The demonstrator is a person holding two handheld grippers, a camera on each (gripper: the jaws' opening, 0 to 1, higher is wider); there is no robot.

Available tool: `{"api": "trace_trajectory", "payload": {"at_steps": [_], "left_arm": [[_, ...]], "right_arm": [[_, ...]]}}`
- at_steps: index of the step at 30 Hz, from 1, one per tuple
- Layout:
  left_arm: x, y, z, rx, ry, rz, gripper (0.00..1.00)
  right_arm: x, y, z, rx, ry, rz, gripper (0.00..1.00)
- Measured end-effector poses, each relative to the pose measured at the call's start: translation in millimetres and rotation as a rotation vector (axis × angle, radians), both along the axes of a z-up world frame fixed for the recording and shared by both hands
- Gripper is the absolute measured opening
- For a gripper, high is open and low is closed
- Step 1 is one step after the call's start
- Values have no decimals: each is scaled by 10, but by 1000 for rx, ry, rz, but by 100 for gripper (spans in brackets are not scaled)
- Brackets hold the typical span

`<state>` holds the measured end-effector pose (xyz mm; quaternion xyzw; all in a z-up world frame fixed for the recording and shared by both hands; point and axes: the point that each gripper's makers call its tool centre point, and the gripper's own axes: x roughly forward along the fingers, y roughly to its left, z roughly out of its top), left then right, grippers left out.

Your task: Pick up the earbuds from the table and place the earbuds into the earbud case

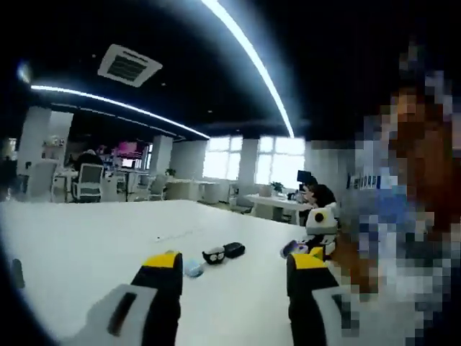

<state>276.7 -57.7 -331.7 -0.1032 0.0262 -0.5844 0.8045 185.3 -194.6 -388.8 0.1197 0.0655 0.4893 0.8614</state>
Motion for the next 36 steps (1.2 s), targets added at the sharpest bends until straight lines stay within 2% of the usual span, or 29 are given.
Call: {"api": "trace_trajectory", "payload": {"at_steps": [2,5,8,10,11,12,14,16,18,20,24,29,32,34,36], "left_arm": [[-18,87,-11,-52,17,6,57],[-61,205,-132,-56,4,20,57],[-131,235,-328,-21,-29,20,59],[-191,238,-453,13,-27,1,62],[-217,251,-498,52,-65,3,63],[-249,248,-493,66,-89,5,63],[-285,264,-469,78,-93,6,64],[-312,325,-411,80,-99,13,63],[-273,453,-383,100,-107,57,61],[-225,595,-413,162,-133,111,58],[-171,966,-597,356,-168,207,50],[-210,1281,-950,540,-96,212,45],[-210,1374,-1137,621,-61,202,45],[-177,1384,-1191,638,-51,205,44],[-125,1416,-1296,706,-44,206,44]], "right_arm": [[-9,3,19,8,0,3,15],[-46,21,70,11,-33,16,15],[-101,100,70,12,-53,26,15],[-91,107,55,2,-55,27,15],[-85,110,45,-2,-55,28,15],[-82,113,38,-5,-54,28,15],[-77,116,34,-5,-51,29,15],[-70,115,40,-3,-48,31,15],[-71,129,34,-7,-47,32,15],[-66,123,32,-12,-48,32,15],[-47,122,4,-19,-42,32,15],[-32,143,-47,-29,-32,35,15],[-26,152,-78,-40,-28,37,15],[-25,156,-92,-49,-28,38,15],[-26,165,-106,-59,-31,37,15]]}}
